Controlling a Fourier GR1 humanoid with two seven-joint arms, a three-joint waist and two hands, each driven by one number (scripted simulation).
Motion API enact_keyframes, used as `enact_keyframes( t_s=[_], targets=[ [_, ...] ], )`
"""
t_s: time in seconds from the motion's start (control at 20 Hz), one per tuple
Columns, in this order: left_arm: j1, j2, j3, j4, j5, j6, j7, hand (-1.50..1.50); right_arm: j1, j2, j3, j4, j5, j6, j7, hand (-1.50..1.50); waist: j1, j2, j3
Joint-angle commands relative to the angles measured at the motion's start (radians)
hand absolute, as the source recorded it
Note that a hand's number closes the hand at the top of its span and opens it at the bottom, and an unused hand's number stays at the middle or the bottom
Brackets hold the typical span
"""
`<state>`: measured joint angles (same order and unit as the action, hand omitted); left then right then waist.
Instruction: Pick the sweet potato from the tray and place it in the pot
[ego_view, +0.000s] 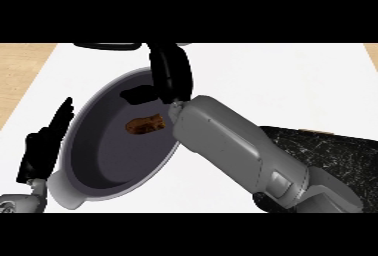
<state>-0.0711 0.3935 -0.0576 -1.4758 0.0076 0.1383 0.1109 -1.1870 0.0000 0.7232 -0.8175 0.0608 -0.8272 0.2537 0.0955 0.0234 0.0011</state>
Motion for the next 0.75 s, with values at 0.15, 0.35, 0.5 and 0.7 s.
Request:
enact_keyframes(
  t_s=[0.15,0.35,0.5,0.7],
  targets=[
    [0.065,0.025,0.034,-0.060,0.027,-0.031,0.026,0.00,0.067,0.000,-0.018,-0.098,-0.225,-0.018,-0.134,-1.50,-0.030,-0.014,-0.001],
    [0.109,0.012,0.061,-0.044,0.010,-0.009,-0.009,0.00,0.127,0.000,-0.085,-0.142,-0.277,0.084,-0.217,-1.50,-0.068,-0.021,-0.001],
    [0.117,-0.012,0.037,-0.107,-0.023,0.020,0.057,0.00,0.235,0.000,-0.098,-0.212,-0.254,0.127,-0.261,-1.50,-0.087,-0.025,0.000],
    [0.129,0.001,0.095,-0.081,0.006,-0.016,0.019,0.00,0.383,-0.093,-0.116,-0.361,-0.232,0.180,-0.276,-1.50,-0.097,-0.027,-0.001]
  ],
)
